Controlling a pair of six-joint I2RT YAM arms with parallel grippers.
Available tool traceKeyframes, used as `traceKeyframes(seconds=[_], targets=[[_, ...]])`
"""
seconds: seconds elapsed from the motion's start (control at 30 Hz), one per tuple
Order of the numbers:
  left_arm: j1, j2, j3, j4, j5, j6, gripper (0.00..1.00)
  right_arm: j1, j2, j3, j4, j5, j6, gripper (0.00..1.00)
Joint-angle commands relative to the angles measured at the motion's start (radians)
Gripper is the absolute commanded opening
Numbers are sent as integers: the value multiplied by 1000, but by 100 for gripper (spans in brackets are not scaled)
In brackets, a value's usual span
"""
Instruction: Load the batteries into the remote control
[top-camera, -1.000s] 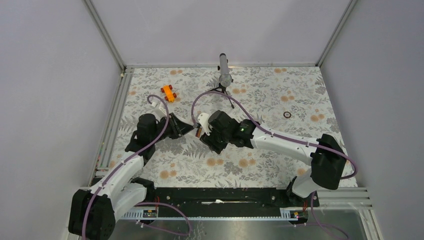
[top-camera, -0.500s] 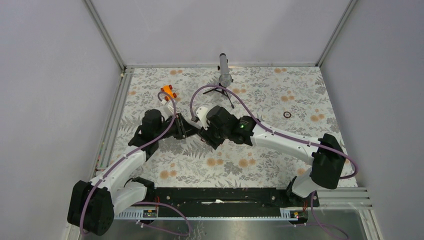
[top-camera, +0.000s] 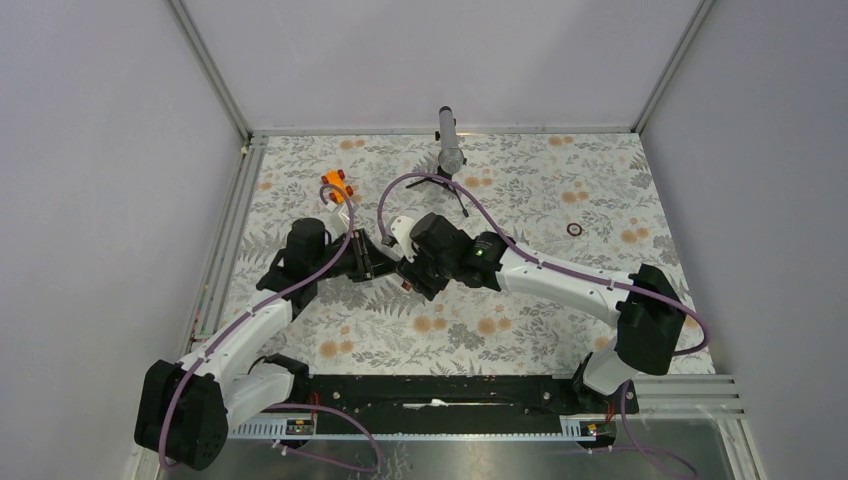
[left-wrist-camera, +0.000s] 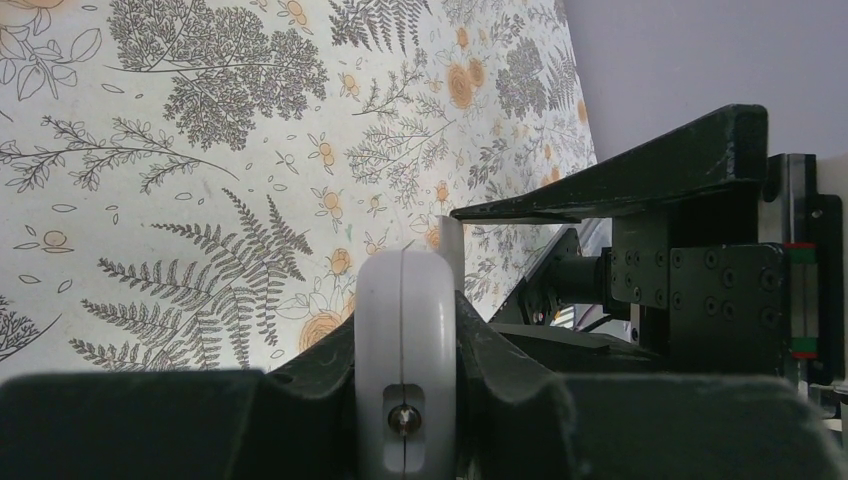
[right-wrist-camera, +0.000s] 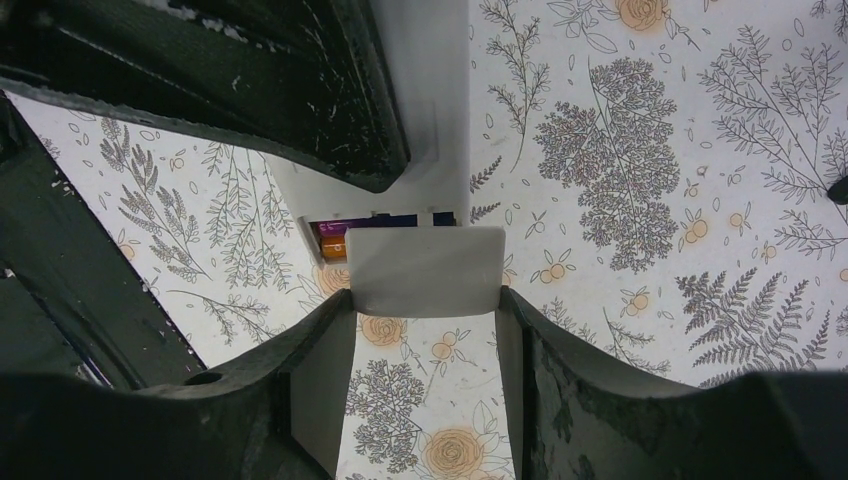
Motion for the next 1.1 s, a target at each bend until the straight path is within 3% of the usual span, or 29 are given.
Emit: traceKeyframes(seconds=[0.0,1.07], targets=[[-6,-4,50,44,27,13,0,-2,-9,42,15,-12,-1,48],[-15,42,82,49,50,-26,0,16,12,38,30,-56,-14,49]])
